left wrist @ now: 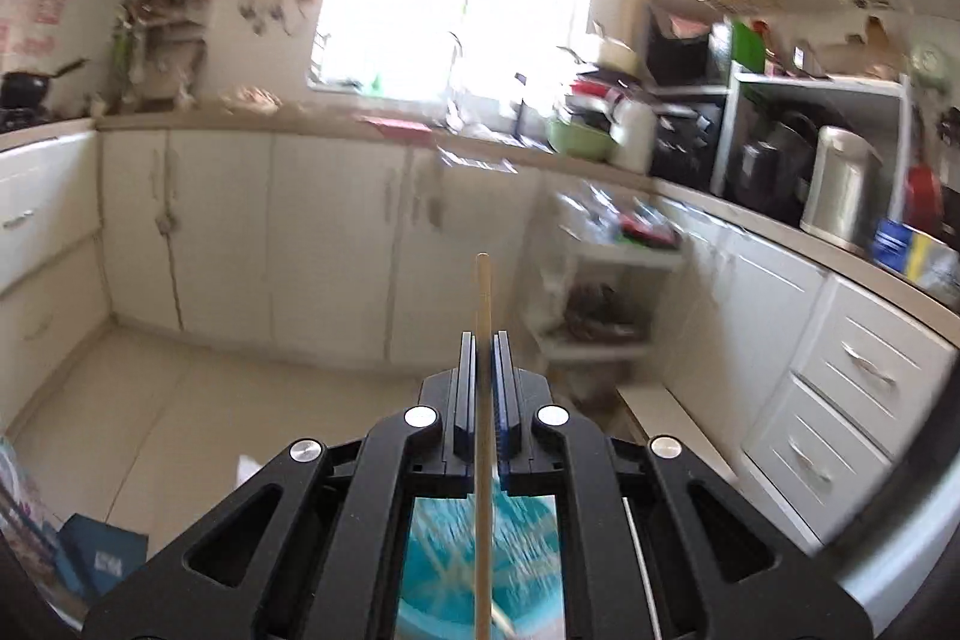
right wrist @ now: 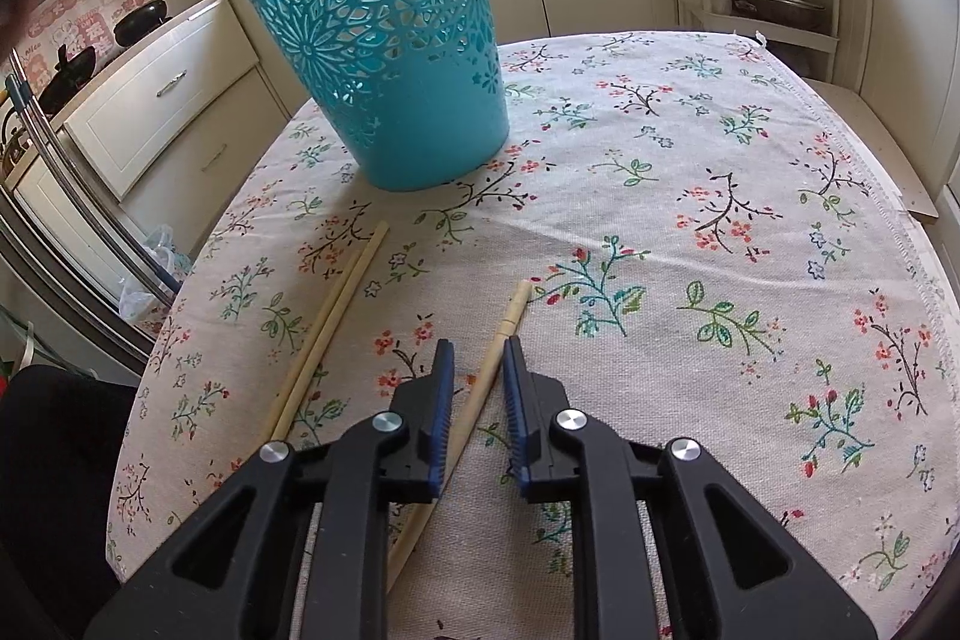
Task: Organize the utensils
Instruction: 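Lift the skewer with the left tool and drop it into the basket, then grasp the skewer with the right tool and drop it into the basket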
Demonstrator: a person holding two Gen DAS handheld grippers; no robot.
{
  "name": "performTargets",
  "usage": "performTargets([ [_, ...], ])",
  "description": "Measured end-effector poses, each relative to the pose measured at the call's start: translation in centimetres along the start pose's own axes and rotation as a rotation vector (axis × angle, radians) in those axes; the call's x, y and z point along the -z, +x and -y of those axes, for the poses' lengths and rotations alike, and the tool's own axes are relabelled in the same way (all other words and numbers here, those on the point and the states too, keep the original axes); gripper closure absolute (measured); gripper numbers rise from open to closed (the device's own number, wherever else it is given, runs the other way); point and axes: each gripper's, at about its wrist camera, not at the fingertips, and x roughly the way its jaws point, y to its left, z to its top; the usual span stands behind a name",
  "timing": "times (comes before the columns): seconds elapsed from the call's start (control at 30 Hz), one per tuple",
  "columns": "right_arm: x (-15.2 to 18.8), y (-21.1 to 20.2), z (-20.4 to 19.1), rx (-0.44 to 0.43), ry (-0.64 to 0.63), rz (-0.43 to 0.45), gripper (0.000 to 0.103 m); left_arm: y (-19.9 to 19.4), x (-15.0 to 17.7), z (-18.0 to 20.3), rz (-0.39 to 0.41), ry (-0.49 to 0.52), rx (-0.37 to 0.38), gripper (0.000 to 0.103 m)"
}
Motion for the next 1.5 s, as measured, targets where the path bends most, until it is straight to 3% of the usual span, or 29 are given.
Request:
performTargets([
  [0.1, 0.0, 0.0, 0.0, 0.001, -0.001, 0.0, 0.086, 3.3, 0.7, -1.0, 0.016, -0.064, -0.05, 0.098],
  [0.3, 0.0, 0.0, -0.1, 0.003, -0.003, 0.0, 0.085, 6.4, 2.6, -2.5, -0.023, -0.119, -0.076, 0.098],
  [0.53, 0.0, -0.1, -0.1, 0.003, -0.004, 0.0, 0.085, 6.6, 6.1, -2.2, -0.164, 0.004, -0.101, 0.096],
  [0.6, 0.0, -0.1, -0.1, 0.001, -0.002, 0.0, 0.085, 5.7, 6.8, -2.2, -0.186, 0.034, -0.107, 0.086],
  [0.67, 0.0, -0.1, -0.1, 0.001, -0.002, 0.0, 0.085, 4.0, 7.4, -2.3, -0.187, 0.05, -0.132, 0.049],
  [0.73, 0.0, -0.1, -0.1, -0.008, -0.004, 0.001, 0.082, 1.6, 8.1, -2.8, -0.157, 0.045, -0.174, 0.035],
  [0.87, 0.1, -0.2, -0.4, -0.018, -0.02, 0.003, 0.075, -2.4, 9.5, -4.2, -0.118, 0.033, -0.21, 0.017],
  [1.1, 0.7, -0.7, -1.5, 0.09, 0.013, 0.005, 0.077, -3.7, 12.1, -5.8, -0.166, 0.11, -0.313, 0.015],
  [1.2, 1.1, -0.6, -2.6, 0.211, -0.006, 0.019, 0.089, -3.7, 12.0, -6.3, -0.179, 0.113, -0.322, 0.015],
  [1.27, 1.1, -0.4, -2.8, 0.24, -0.016, 0.018, 0.094, -3.9, 12.0, -6.3, -0.177, 0.111, -0.32, 0.014],
  [1.37, 0.7, -0.8, -1.8, 0.189, 0.033, -0.007, 0.097, -4.2, 11.9, -6.1, -0.172, 0.125, -0.316, 0.012],
  [1.5, -0.7, -4.1, -2.2, 0.095, 0.059, 0.078, 0.097, -4.1, 11.8, -5.8, -0.177, 0.123, -0.301, 0.011],
])
